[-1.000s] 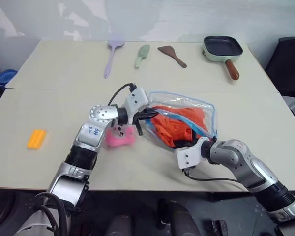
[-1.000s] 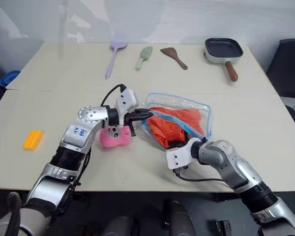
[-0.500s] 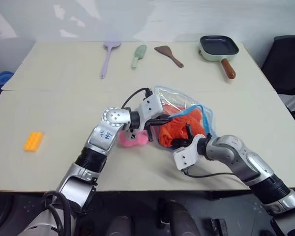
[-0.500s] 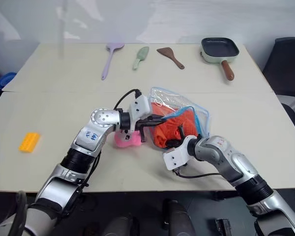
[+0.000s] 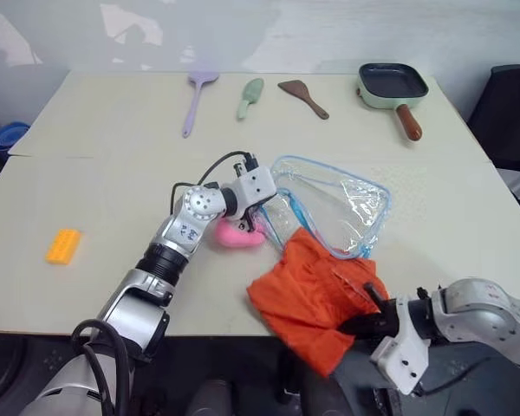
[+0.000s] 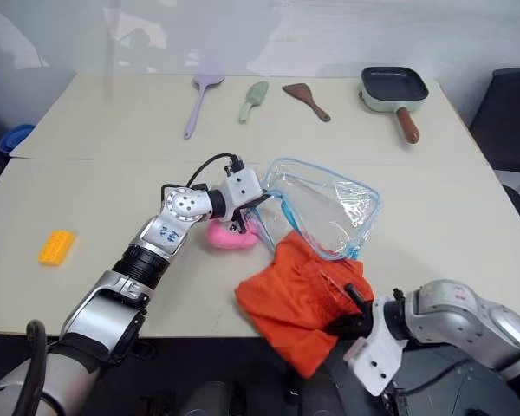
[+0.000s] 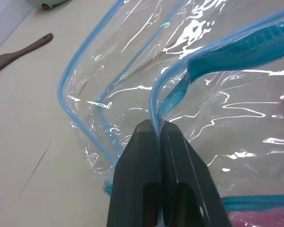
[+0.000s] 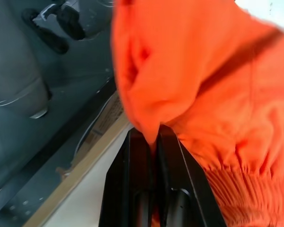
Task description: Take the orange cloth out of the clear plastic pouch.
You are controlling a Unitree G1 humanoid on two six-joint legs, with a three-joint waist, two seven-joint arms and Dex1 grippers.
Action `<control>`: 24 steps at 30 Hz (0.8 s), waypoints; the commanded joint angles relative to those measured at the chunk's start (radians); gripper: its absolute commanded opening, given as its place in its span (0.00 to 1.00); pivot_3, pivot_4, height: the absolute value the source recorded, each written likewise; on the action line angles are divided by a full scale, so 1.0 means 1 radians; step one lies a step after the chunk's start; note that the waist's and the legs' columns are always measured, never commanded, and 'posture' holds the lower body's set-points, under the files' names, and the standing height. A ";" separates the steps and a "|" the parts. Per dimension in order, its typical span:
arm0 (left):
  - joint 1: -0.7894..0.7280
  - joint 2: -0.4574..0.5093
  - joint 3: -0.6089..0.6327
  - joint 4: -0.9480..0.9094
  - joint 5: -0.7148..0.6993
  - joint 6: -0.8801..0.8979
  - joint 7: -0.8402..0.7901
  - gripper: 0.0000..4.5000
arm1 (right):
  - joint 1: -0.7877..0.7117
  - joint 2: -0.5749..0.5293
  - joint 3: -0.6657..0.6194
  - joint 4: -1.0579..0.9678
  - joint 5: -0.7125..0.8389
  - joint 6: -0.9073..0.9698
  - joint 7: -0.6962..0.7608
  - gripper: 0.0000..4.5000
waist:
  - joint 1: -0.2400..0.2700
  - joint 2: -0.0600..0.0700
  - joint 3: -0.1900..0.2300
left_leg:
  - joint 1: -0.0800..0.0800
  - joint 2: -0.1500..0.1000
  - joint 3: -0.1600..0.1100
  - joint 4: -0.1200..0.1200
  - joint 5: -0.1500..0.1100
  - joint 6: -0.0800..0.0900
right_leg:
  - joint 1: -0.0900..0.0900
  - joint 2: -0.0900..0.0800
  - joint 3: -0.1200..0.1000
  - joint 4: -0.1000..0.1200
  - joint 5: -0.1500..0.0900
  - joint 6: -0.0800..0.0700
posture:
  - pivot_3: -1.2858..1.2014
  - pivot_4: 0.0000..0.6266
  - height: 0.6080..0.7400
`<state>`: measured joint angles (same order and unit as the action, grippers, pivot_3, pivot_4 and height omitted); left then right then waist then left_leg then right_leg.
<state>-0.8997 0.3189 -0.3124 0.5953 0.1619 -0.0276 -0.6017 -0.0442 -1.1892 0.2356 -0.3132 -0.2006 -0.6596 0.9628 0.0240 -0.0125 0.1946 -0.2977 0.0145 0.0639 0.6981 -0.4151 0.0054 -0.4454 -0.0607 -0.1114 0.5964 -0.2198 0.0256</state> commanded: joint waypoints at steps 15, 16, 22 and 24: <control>0.181 0.210 0.053 -0.243 -0.079 -0.069 -0.243 0.00 | 0.180 0.016 -0.571 0.516 0.005 0.181 -0.289 0.01 | 0.000 0.000 0.000 | 0.001 0.001 0.002 -0.001 0.000 0.000 | 0.000 0.000 0.002 0.000 0.000 -0.001 | 0.52 0.24 1.00; 0.199 0.208 0.049 -0.275 -0.091 -0.060 -0.264 0.00 | 0.168 0.033 -0.572 0.525 -0.033 0.211 -0.333 0.01 | 0.000 0.001 0.000 | 0.001 0.001 0.002 -0.001 0.000 0.000 | 0.000 0.000 0.002 0.000 0.000 -0.001 | 0.52 0.24 1.00; 0.269 0.209 0.025 -0.418 -0.145 -0.024 -0.389 0.00 | 0.134 0.201 -0.512 0.376 -0.016 0.407 -0.388 0.01 | -0.006 0.004 -0.001 | 0.001 0.002 0.003 -0.001 0.000 -0.001 | 0.000 0.001 0.003 0.000 0.000 -0.001 | 0.52 0.24 1.00; 0.276 0.203 0.023 -0.446 -0.158 -0.014 -0.410 0.00 | 0.106 0.281 -0.489 0.352 0.023 0.467 -0.393 0.01 | -0.006 0.006 -0.001 | 0.001 0.001 0.003 -0.001 0.000 -0.001 | -0.001 0.001 0.004 0.001 0.000 -0.001 | 0.52 0.24 1.00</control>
<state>-0.6401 0.5226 -0.2748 0.1832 0.0250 -0.0526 -0.9796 0.0840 -0.9328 -0.2474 0.0854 -0.2254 -0.2379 0.5848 0.0184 -0.0068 0.1941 -0.2967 0.0159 0.0667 0.6976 -0.4156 0.0041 -0.4460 -0.0594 -0.1077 0.5973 -0.2196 0.0248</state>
